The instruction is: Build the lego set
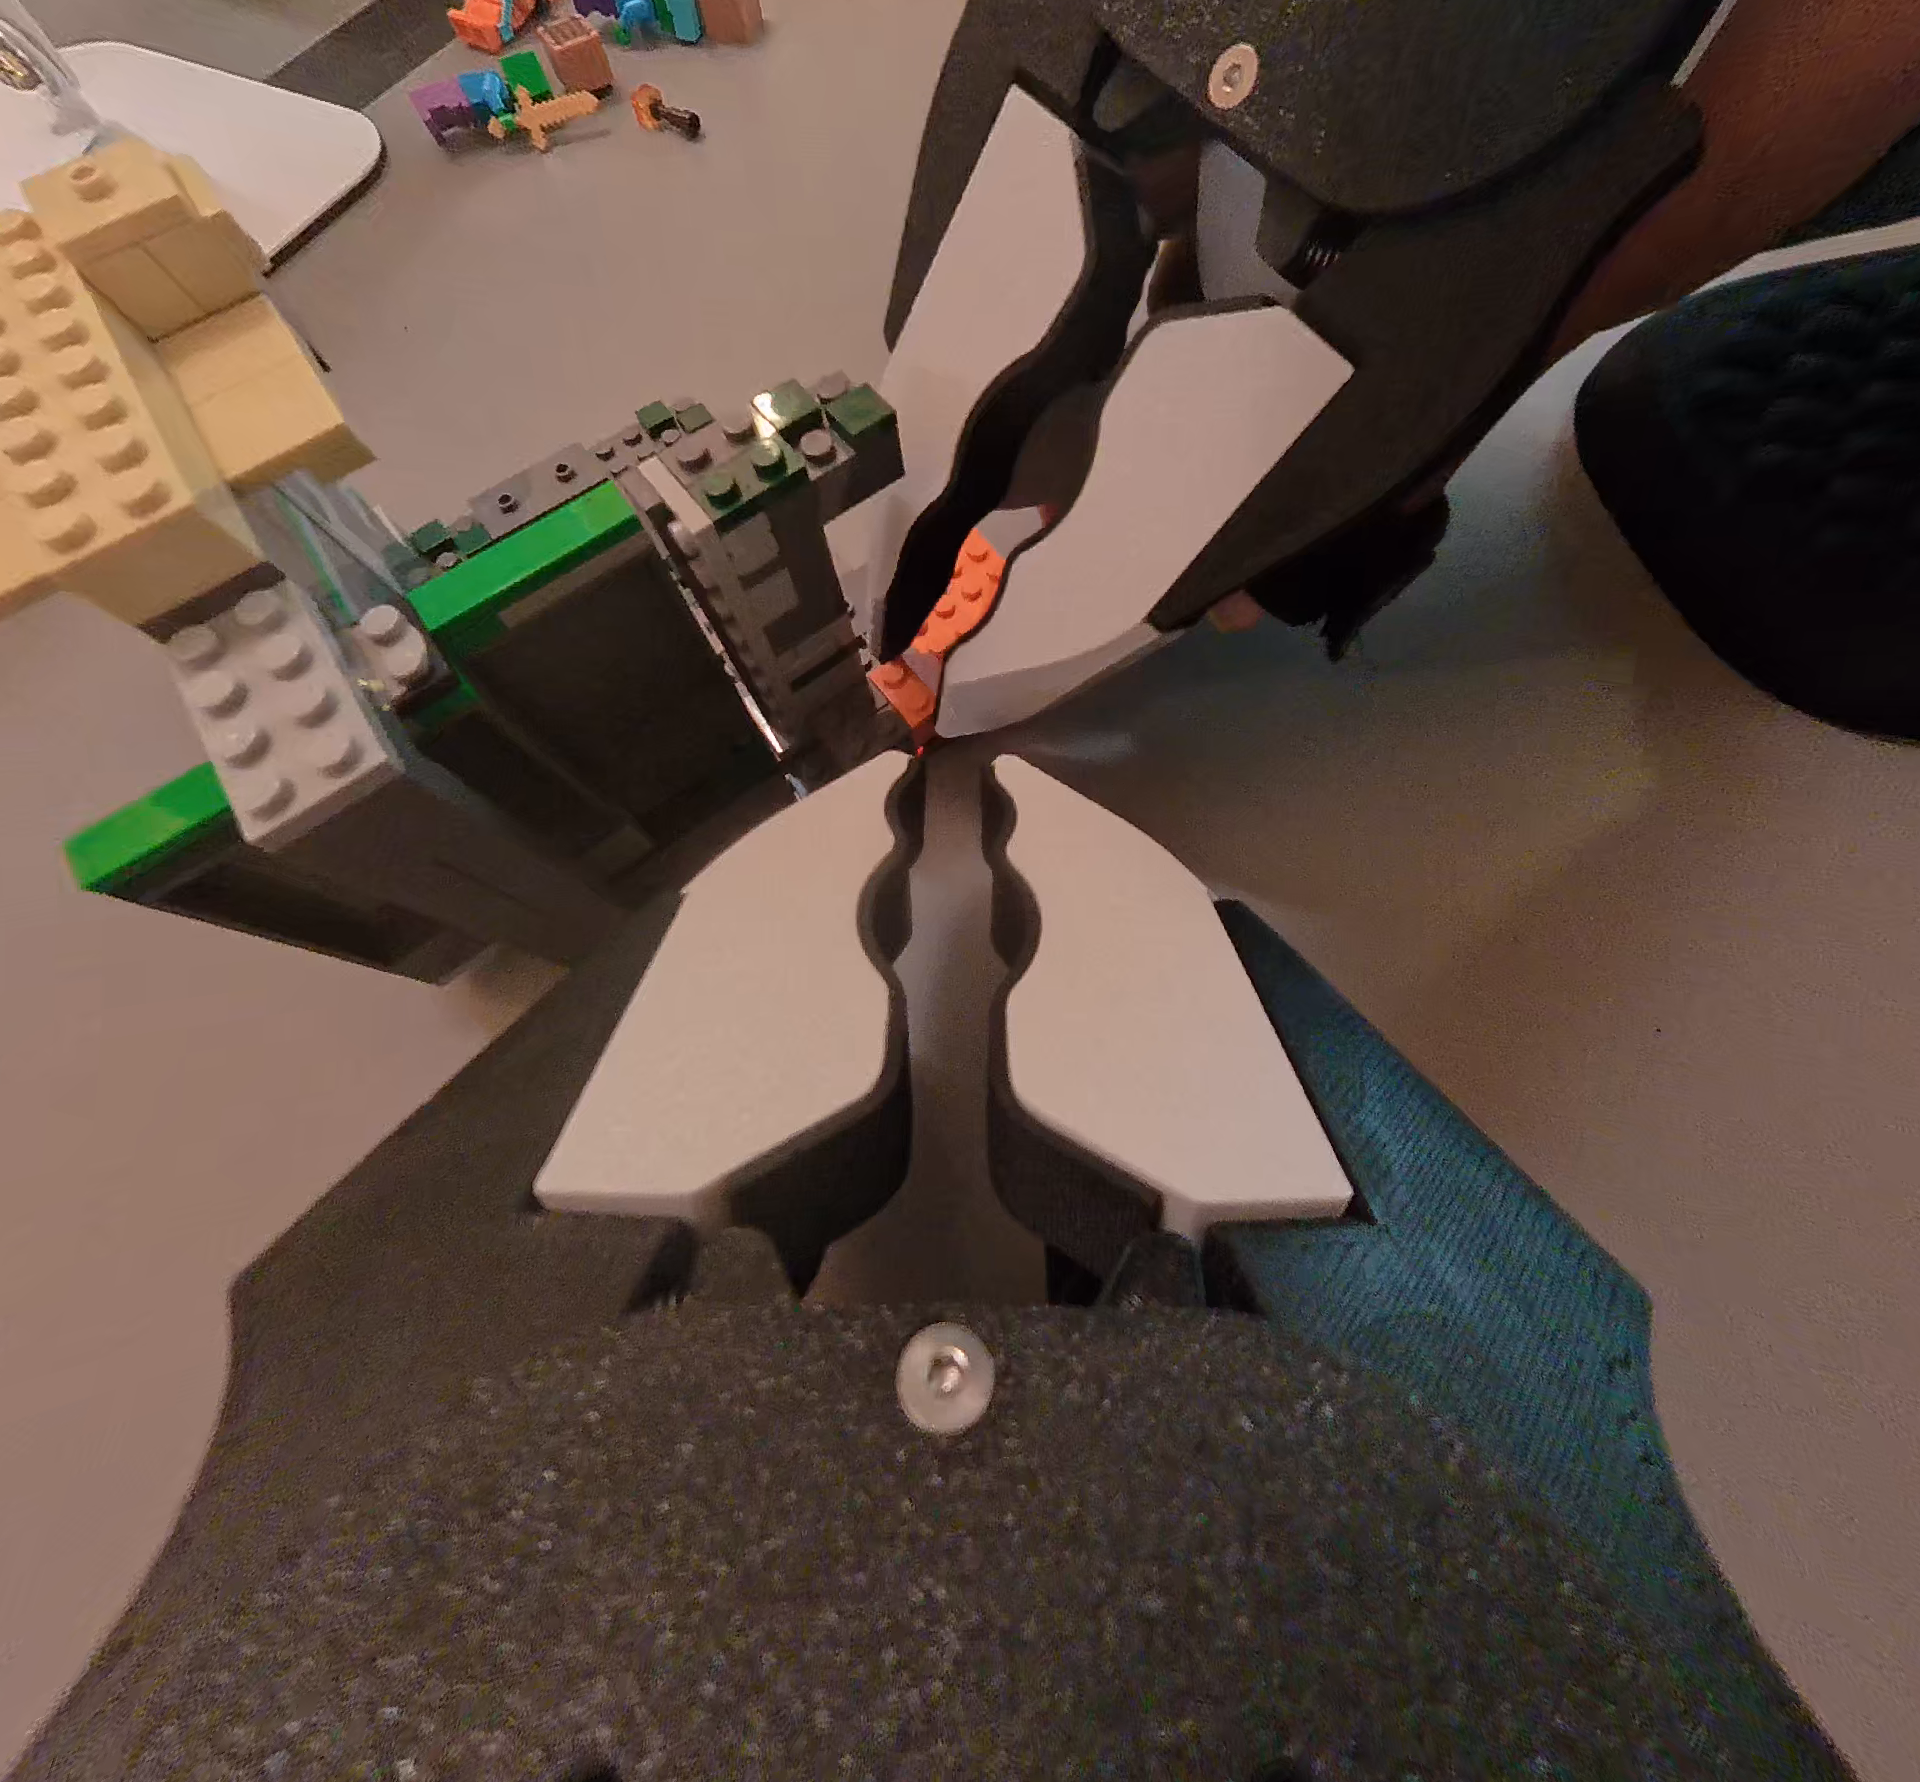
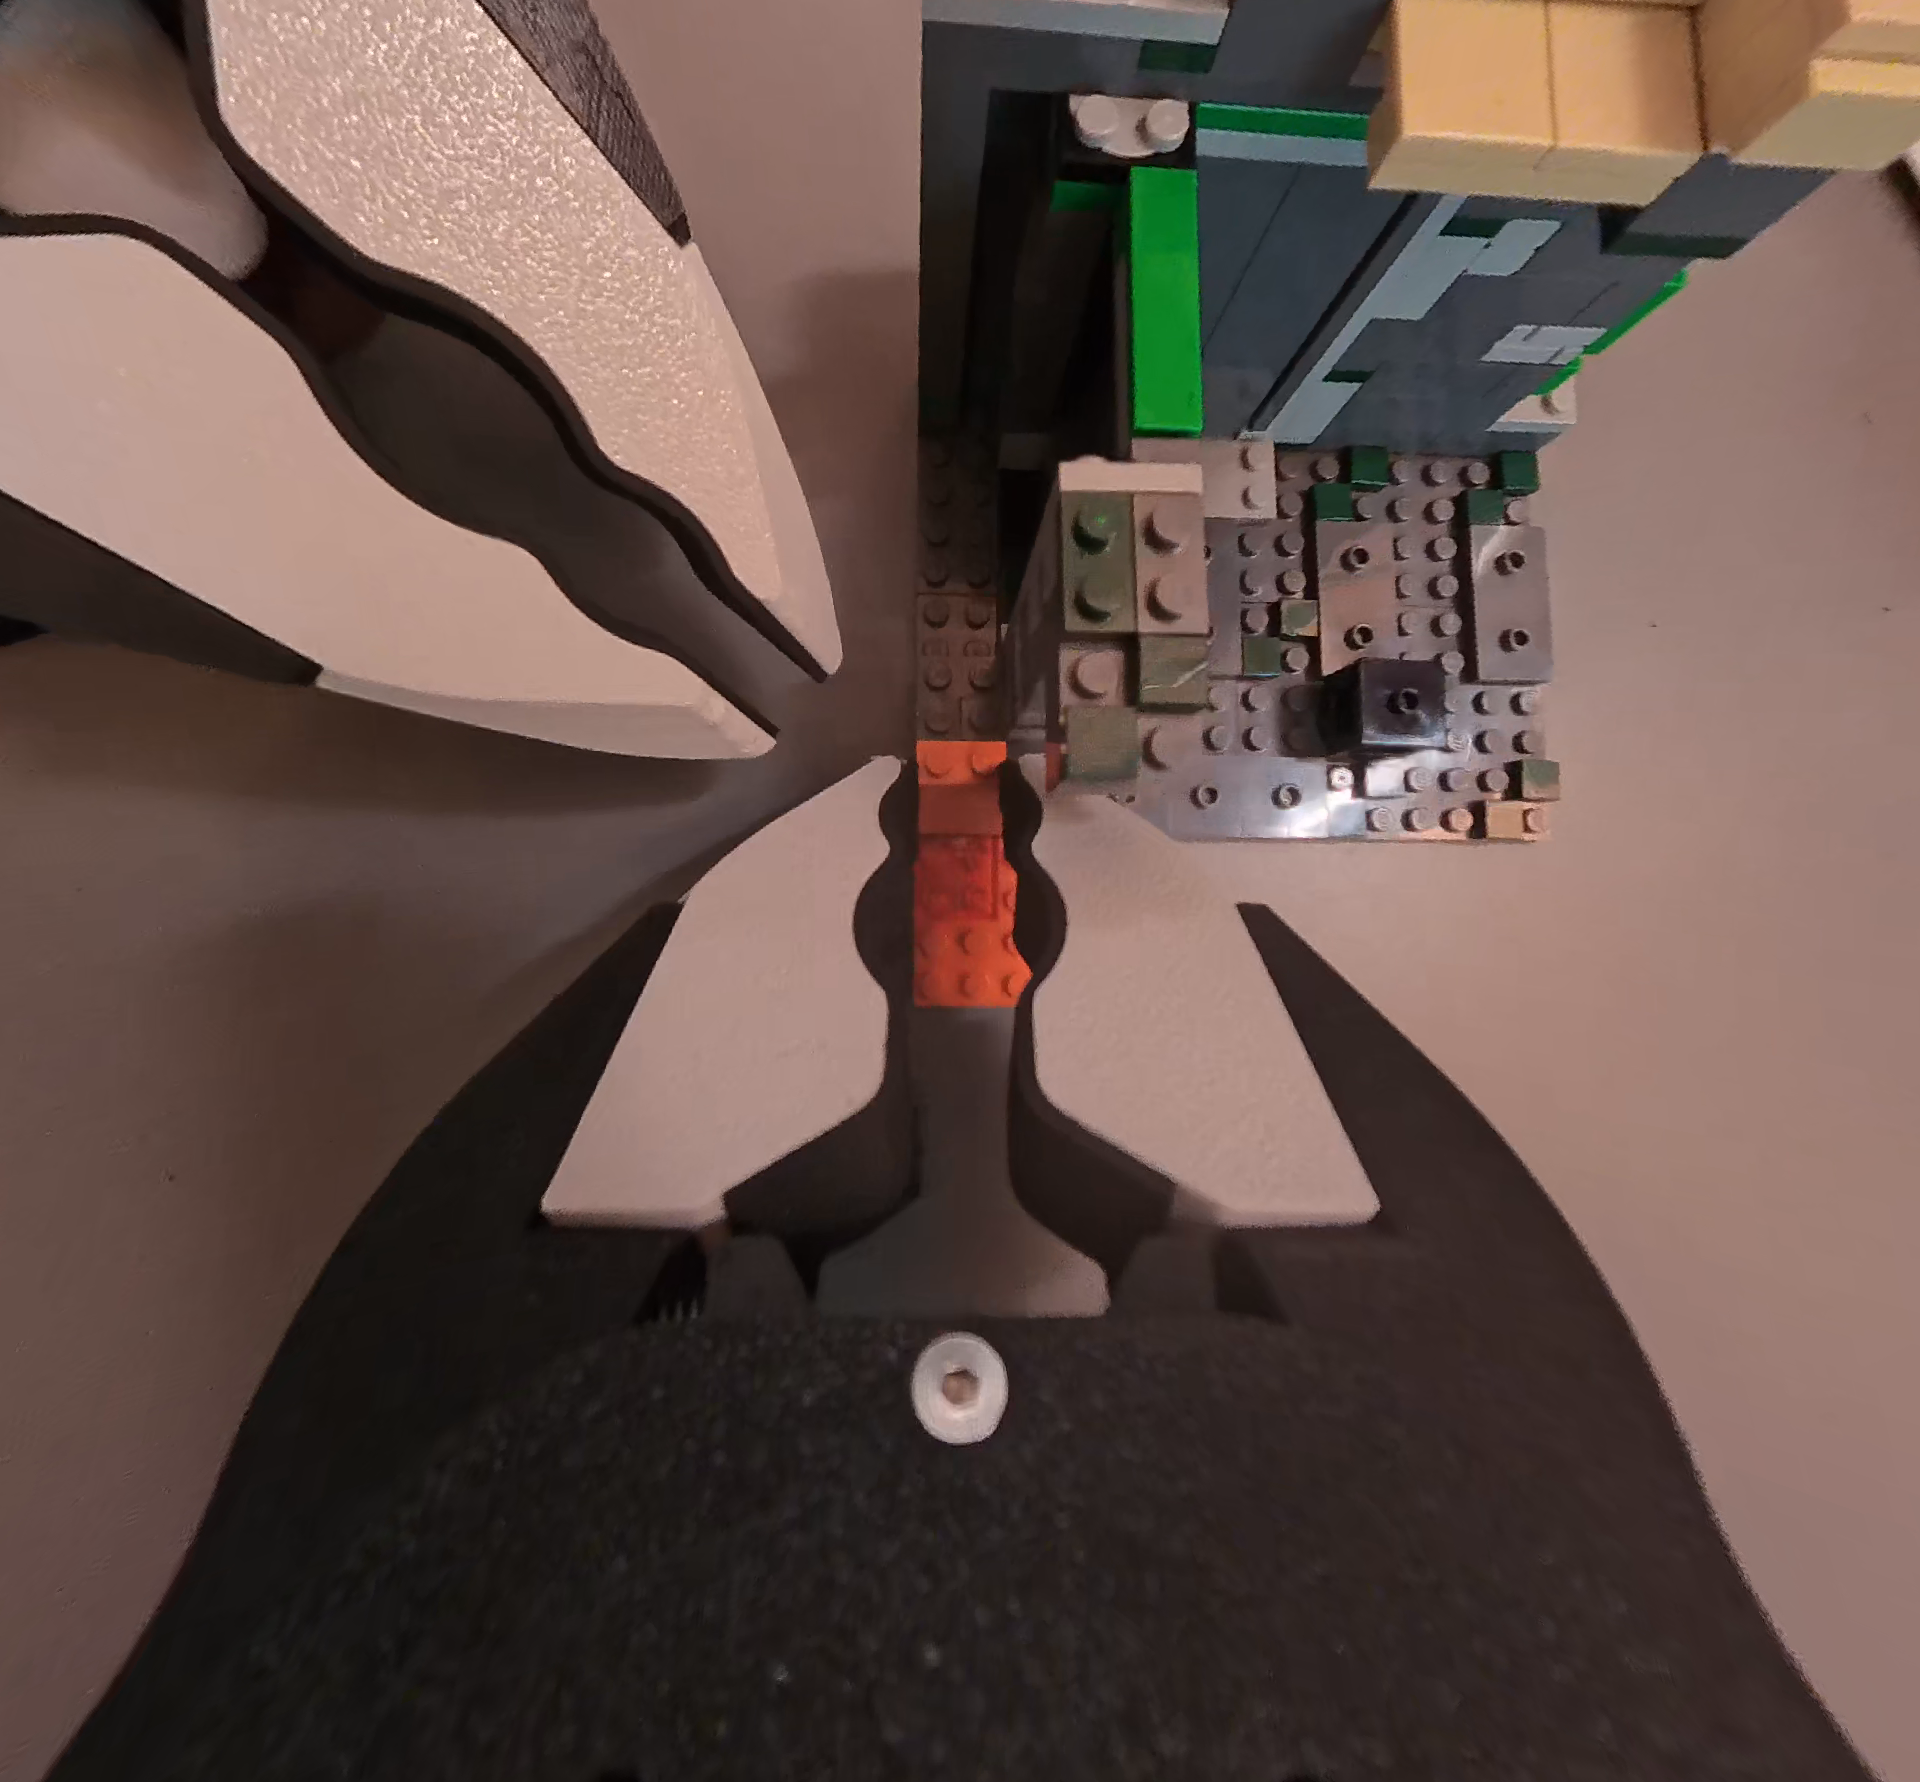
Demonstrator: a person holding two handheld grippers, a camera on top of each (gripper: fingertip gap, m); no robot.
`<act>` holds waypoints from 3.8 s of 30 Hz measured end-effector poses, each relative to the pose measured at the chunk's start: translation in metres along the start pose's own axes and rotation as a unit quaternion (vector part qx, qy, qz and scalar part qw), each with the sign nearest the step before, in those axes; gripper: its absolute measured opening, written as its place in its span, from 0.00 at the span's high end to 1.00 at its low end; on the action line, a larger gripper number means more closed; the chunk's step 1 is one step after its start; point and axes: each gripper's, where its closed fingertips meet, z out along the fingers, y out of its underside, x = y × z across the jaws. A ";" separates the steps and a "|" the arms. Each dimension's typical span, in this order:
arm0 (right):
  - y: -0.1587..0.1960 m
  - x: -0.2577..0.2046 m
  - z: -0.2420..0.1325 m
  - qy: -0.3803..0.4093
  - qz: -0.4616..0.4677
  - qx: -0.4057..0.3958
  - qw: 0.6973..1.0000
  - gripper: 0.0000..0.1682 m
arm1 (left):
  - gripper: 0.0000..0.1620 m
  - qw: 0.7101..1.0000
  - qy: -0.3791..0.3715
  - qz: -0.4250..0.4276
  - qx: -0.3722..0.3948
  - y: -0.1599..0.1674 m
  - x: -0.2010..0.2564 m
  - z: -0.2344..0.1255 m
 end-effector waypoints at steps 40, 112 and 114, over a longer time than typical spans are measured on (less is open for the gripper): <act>-0.003 0.004 -0.003 -0.027 0.040 0.029 0.998 1.00 | 0.94 1.000 -0.015 -0.001 -0.005 0.001 -0.005 -0.005; -0.005 -0.001 -0.083 -0.412 0.238 0.059 0.877 0.71 | 0.79 0.934 -0.201 0.279 0.099 -0.039 -0.036 -0.045; -0.006 0.000 -0.083 -0.413 0.241 0.063 0.876 0.71 | 0.80 0.935 -0.203 0.274 0.104 -0.039 -0.036 -0.045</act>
